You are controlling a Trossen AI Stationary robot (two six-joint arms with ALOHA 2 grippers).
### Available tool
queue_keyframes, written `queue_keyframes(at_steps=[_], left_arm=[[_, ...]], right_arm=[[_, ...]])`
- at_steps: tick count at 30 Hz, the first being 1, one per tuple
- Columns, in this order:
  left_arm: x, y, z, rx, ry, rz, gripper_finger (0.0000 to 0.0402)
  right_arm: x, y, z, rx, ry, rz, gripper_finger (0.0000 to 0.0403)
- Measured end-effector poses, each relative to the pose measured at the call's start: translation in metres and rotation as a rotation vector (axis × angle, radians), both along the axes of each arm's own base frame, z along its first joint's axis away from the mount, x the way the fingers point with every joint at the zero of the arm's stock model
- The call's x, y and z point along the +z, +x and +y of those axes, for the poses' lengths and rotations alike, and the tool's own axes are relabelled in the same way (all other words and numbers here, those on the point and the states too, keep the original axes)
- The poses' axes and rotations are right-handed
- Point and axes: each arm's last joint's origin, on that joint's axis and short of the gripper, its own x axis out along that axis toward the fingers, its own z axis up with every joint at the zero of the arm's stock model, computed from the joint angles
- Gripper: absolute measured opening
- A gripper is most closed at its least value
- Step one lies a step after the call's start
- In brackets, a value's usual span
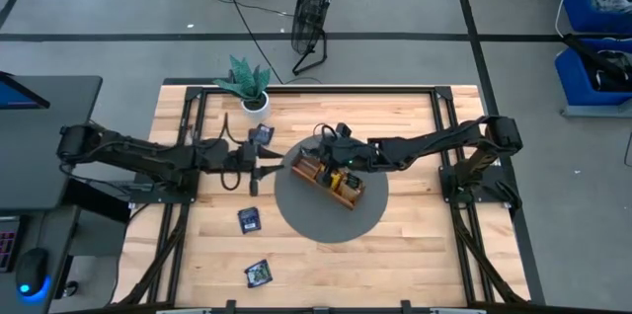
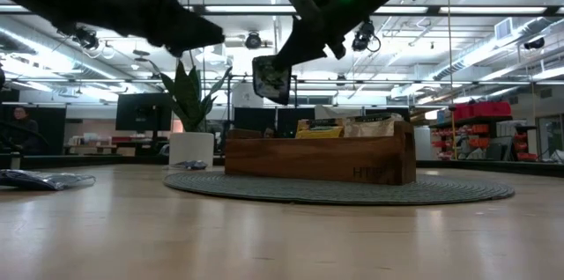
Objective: Pick & Place Tea
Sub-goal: Put the dark blue tea bag into the left section of the wooden organizer
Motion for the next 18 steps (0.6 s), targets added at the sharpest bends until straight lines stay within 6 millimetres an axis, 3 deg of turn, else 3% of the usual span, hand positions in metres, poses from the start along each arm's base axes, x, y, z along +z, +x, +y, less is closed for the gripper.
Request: queue_keyframes(at_steps=[7, 18], left_arm=[[-0.001, -0.025, 0.0, 0.011, -0.031, 0.027, 0.0133], [0.014, -0.063, 0.001, 0.041, -0.008, 0.023, 0.0133]], right_arm=[[0.002, 0.0, -0.003, -0.067, 0.006, -0.036, 0.0], [-0.003, 0.004, -0.006, -0.145, 0.01, -0.069, 0.0]])
